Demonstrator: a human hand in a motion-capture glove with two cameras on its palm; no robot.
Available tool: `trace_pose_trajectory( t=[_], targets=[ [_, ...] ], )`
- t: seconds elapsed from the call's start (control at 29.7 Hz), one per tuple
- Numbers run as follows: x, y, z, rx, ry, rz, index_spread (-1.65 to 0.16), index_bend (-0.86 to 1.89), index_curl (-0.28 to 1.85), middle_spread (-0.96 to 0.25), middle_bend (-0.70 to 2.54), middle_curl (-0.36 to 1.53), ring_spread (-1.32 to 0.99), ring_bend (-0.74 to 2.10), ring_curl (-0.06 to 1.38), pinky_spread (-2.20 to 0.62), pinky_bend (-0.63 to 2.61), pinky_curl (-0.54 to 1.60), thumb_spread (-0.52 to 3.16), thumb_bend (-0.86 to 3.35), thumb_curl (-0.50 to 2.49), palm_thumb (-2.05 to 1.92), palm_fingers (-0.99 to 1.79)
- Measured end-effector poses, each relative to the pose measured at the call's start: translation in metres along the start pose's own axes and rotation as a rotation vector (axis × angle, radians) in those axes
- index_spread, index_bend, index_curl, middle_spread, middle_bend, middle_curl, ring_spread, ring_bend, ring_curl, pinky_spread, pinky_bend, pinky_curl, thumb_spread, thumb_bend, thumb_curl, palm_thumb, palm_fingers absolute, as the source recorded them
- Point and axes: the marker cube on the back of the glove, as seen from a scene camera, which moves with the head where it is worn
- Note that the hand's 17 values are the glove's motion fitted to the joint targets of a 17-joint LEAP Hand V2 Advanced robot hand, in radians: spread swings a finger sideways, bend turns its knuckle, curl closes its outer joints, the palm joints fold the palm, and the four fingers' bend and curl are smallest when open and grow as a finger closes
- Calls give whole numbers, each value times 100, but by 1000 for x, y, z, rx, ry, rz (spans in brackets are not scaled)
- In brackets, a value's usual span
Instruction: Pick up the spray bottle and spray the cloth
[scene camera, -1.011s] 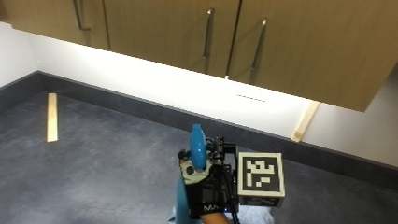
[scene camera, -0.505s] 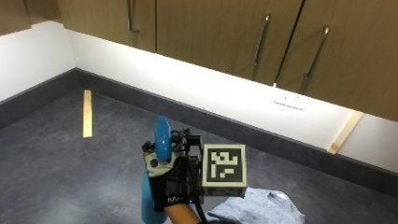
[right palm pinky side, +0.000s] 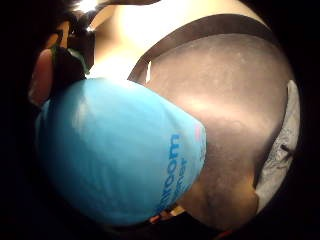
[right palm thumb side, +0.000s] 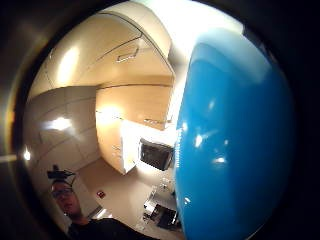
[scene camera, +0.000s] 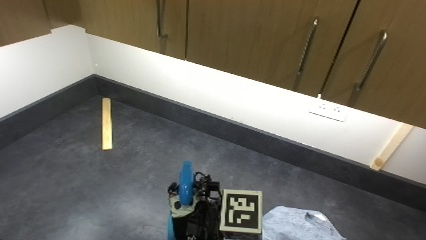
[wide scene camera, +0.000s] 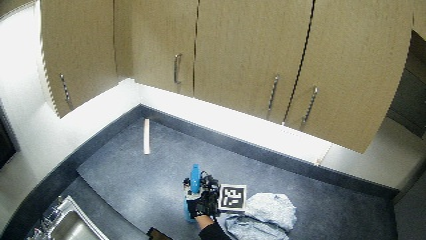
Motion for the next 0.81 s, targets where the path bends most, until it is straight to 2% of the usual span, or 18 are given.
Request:
trace_pose_trajectory(
  t=[0.81],
  targets=[
    [28, 15, 11, -54, 40, 99, -18, 30, 67, -4, 40, 59, -11, 30, 51, -1, 15, 33, 60, -1, 79, 123, 109]
  ],
)
